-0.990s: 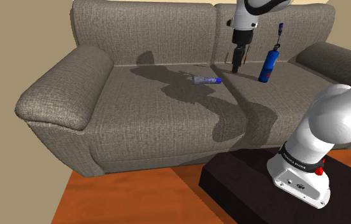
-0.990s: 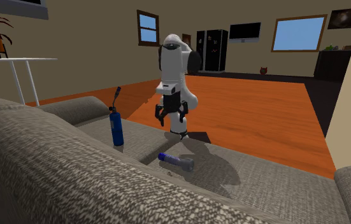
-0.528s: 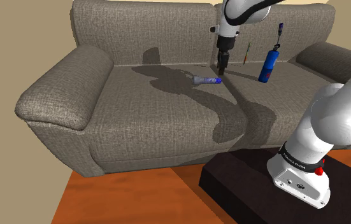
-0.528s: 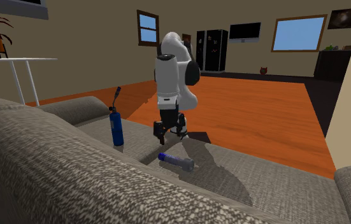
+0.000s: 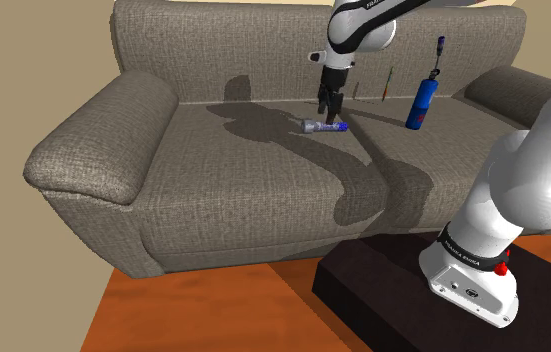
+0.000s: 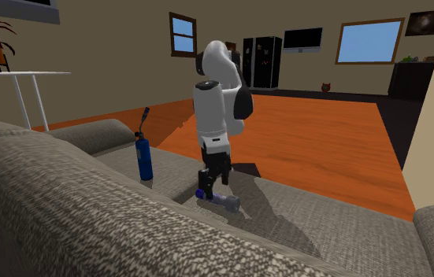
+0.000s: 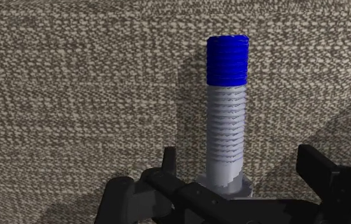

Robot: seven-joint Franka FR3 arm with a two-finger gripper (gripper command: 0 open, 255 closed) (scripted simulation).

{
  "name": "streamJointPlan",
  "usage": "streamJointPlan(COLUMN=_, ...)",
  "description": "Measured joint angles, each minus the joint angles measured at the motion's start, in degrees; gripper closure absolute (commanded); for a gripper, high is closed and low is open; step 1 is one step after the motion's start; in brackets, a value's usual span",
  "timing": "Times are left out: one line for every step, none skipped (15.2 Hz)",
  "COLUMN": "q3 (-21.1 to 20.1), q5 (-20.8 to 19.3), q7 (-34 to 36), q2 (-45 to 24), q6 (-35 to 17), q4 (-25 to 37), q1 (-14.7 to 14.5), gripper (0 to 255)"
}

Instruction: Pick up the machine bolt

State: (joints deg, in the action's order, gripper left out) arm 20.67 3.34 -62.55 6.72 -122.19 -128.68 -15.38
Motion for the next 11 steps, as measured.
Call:
streamJointPlan(q3=0.1, q5=0.3, q7=-0.5, q2=-0.6, q6=-0.7, q4=-0.2, q1=0.0, gripper=0)
streamJointPlan(q3=0.1, q5=0.4, q7=-0.6, q2=-0.8, q6=-1.4, q4=-0.6, q1=0.0, gripper=0)
streamJointPlan(q3=0.2, q5=0.6, q7=-0.8, q2=-1.2, q6=-2.1, q4=-1.0, q1=-0.1, gripper=0)
streamJointPlan(q3=0.2, q5=0.9, q7=-1.2, q2=-1.8, q6=-3.0, q4=-1.4, q1=-0.1, gripper=0)
streamJointPlan(q3=0.2, q5=1.1, q7=-1.2, q2=-2.0, q6=-3.5, q4=-1.6, q1=-0.1, gripper=0)
streamJointPlan(q3=0.3, q5=1.1, q7=-1.4, q2=-2.1, q6=-3.8, q4=-1.8, q1=-0.1, gripper=255)
streamJointPlan(q3=0.3, q5=1.1, q7=-1.4, q2=-2.2, q6=-3.9, q4=-1.9, q1=-0.1, gripper=255)
streamJointPlan(q3=0.3, q5=1.2, q7=-1.5, q2=-2.2, q6=-4.0, q4=-2.0, q1=0.0, gripper=255)
streamJointPlan(q3=0.3, q5=1.2, q7=-1.5, q2=-2.2, q6=-4.0, q4=-2.0, q1=0.0, gripper=255)
streamJointPlan(q3=0.3, q5=1.2, q7=-1.5, q2=-2.2, q6=-4.1, q4=-2.0, q1=0.0, gripper=255)
streamJointPlan(q3=0.3, q5=1.2, q7=-1.5, q2=-2.2, q6=-4.1, q4=-2.0, q1=0.0, gripper=255)
